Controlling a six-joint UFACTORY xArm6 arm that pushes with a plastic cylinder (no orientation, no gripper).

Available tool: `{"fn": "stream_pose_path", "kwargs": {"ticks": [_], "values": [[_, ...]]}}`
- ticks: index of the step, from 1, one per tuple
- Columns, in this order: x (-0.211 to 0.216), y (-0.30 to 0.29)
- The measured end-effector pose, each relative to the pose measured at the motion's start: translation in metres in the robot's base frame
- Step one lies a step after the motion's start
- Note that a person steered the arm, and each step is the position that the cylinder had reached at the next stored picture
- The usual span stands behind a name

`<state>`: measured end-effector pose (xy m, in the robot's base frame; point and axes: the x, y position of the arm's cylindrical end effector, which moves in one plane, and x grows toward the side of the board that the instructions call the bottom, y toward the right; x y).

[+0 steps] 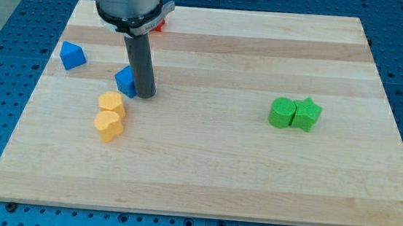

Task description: Push the blue cube bottom to the blue triangle

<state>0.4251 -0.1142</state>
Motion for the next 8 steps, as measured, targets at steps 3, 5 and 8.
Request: {"fn": "stream_pose_path", "kwargs": {"ticks": [3, 5, 8], "values": [[-0.029, -0.033], [-0.028, -0.083], [-0.010, -0.070]]}}
